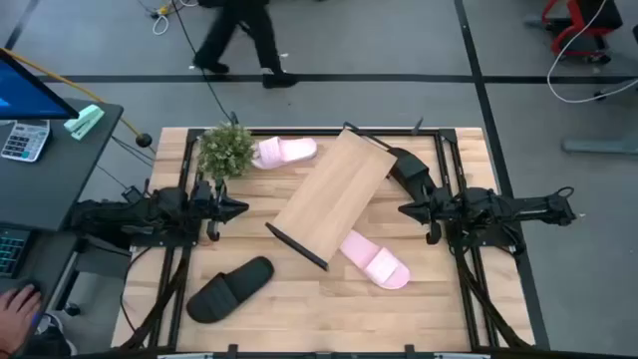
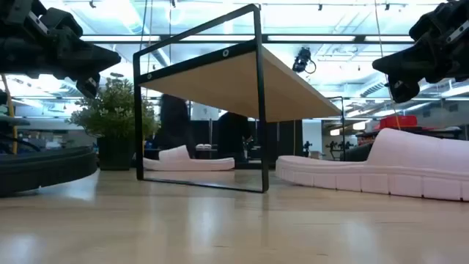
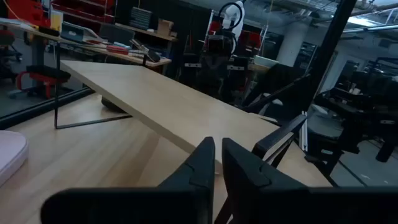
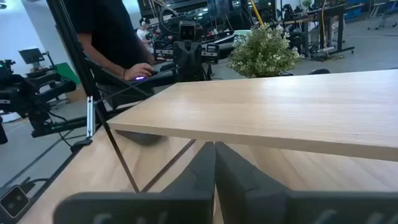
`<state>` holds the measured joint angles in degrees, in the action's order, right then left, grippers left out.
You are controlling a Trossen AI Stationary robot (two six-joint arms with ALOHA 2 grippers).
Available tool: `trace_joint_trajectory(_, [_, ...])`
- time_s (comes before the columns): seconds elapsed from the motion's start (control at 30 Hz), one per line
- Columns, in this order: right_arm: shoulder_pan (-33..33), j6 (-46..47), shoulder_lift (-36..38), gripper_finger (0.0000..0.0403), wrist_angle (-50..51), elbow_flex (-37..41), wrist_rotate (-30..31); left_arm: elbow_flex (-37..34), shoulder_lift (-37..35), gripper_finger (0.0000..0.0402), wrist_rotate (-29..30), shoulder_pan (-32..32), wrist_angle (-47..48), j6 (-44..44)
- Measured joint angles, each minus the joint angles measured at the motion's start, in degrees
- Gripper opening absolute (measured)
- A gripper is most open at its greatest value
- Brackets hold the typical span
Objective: Pick and place slides into the shelf
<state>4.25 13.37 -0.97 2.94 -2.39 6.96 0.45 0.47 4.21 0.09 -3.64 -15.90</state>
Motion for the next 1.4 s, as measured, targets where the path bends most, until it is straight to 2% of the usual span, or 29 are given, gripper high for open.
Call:
trace_joint_trajectory(0.5, [0.0, 0.0, 0.0, 0.0014, 0.0, 0.0, 0.0, 0.0, 0.0, 0.0025, 0.0, 0.0, 0.0, 0.0])
trace_joint_trajectory(0.87, [0.0, 0.0, 0.0, 0.0014, 0.0, 0.0, 0.0, 0.0, 0.0, 0.0039, 0.0, 0.0, 0.0, 0.0])
trace_joint_trajectory(1.4, [0.0, 0.0, 0.0, 0.0014, 0.0, 0.0, 0.0, 0.0, 0.0, 0.0030, 0.0, 0.0, 0.0, 0.0])
